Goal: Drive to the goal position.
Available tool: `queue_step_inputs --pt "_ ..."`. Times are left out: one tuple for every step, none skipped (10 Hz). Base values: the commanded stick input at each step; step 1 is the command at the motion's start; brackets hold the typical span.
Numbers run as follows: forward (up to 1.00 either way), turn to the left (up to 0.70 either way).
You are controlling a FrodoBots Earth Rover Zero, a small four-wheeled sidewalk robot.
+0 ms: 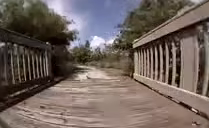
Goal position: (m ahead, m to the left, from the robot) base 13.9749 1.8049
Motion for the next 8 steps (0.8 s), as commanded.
queue_step_inputs --pt "0.84 0.00" --pt "0.84 0.00" --pt "0.84 0.00" --pt "0.84 0.00" --pt "0.84 0.00" --pt "0.84 0.00" --pt "0.84 0.00" --pt "0.84 0.00"
